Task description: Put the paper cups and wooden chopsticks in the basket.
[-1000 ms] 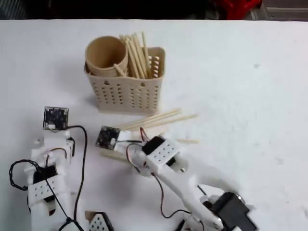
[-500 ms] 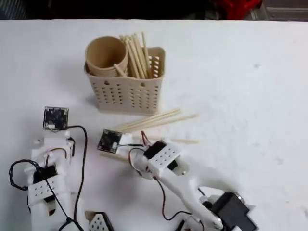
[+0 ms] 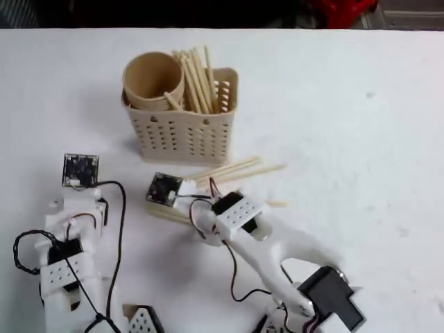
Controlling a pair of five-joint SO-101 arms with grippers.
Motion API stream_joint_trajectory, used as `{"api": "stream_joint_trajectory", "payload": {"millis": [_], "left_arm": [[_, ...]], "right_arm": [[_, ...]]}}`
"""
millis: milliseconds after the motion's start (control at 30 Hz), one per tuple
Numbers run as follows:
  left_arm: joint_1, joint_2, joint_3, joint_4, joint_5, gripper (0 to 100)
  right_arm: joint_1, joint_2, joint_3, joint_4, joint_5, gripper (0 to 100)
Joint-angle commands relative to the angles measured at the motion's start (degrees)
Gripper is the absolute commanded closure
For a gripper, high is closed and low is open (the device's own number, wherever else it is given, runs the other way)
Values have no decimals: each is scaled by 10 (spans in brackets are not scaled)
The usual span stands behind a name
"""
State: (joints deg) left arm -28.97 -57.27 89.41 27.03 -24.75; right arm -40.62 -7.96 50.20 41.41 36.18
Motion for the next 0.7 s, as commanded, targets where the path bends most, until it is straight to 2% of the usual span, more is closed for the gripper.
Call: {"api": "stream_joint_trajectory", "payload": {"millis": [0,167,300,467,667], "left_arm": [[6,-9,-2,-11,-5,797],[6,-9,-2,-11,-5,797],[6,-9,-2,-11,-5,797],[6,-9,-2,-11,-5,797],[6,-9,-2,-11,-5,797]], "right_arm": [[35,0,-28,2,5,982],[36,-17,-27,9,4,982],[41,-68,-24,35,-26,982],[42,-160,18,38,-33,981],[42,-303,69,42,-79,981]]}}
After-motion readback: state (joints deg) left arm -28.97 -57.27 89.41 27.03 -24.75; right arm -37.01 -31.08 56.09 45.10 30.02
